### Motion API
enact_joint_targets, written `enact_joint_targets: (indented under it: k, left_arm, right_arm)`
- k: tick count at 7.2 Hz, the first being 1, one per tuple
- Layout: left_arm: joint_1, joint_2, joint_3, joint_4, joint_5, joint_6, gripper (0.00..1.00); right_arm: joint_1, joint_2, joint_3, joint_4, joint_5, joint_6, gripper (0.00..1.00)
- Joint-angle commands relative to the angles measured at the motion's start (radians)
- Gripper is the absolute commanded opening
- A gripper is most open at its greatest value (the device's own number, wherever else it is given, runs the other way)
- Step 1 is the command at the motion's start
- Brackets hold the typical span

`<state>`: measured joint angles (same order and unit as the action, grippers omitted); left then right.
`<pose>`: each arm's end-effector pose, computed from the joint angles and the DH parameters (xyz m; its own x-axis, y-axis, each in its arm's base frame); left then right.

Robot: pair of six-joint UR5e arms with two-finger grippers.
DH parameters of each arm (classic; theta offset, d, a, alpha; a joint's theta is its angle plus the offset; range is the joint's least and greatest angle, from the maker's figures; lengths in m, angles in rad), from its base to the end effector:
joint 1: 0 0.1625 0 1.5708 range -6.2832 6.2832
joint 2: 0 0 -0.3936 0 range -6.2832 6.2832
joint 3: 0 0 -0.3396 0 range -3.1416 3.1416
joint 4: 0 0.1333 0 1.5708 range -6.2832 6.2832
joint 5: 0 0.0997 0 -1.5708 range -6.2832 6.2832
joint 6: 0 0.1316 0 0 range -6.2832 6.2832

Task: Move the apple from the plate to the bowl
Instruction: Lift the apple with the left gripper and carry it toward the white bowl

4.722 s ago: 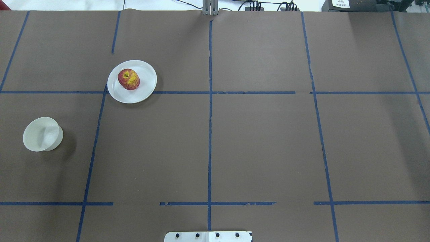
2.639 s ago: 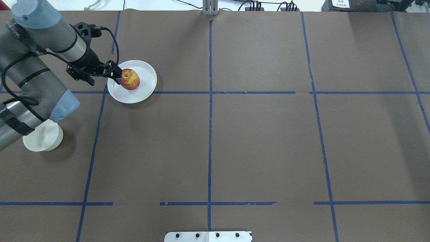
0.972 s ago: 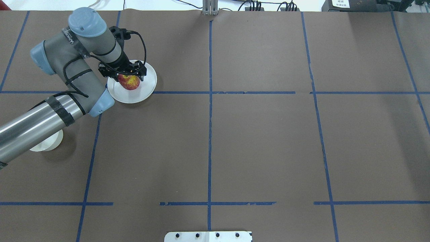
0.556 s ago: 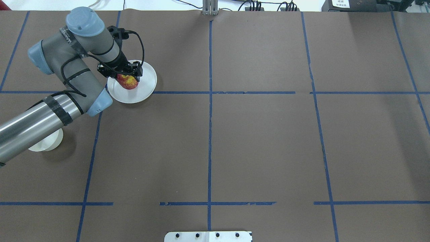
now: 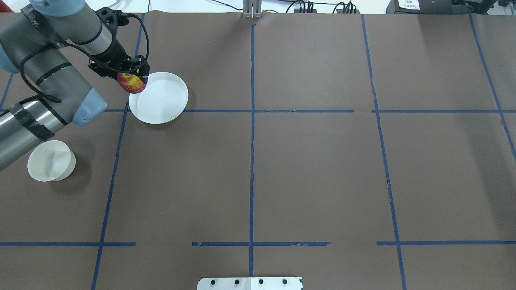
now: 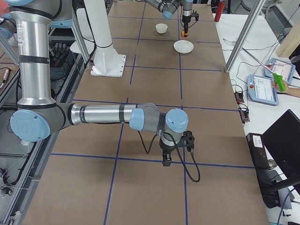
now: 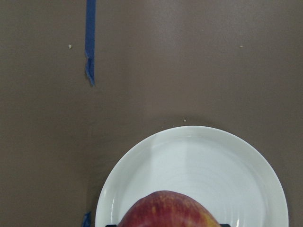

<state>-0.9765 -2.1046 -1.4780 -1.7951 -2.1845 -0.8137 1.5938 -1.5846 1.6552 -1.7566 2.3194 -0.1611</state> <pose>0.3175 -0.5726 0.3795 0.6487 0.0429 -0.7598 0.0451 0.9945 0.0947 0.0534 -0.4202 0.6393 0.7249 -0.0655 0.6858 0.0947 0.9955 -0.0050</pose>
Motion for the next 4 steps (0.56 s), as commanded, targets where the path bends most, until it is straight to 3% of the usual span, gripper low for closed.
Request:
enact_joint_targets:
  k: [1, 2, 3, 4]
  left_arm:
    - [-0.011, 0.229, -0.265, 0.033, 0.0, 0.033, 0.0]
    - [-0.017, 0.283, -0.318, 0.031, 0.008, 0.031, 0.0]
    - [-0.016, 0.367, -0.364, 0.001, 0.09, 0.033, 0.0]
    - [-0.018, 0.459, -0.372, -0.118, 0.119, 0.027, 0.0]
  right_arm:
    - [0.0, -0.002, 0.0, 0.0, 0.0, 0.0, 1.0]
    - [0.0, 0.0, 0.0, 0.0, 0.0, 0.0, 1.0]
    - [0.0, 0.0, 0.0, -0.001, 0.0, 0.0, 1.0]
    - [0.0, 0.0, 0.0, 0.0, 0.0, 0.0, 1.0]
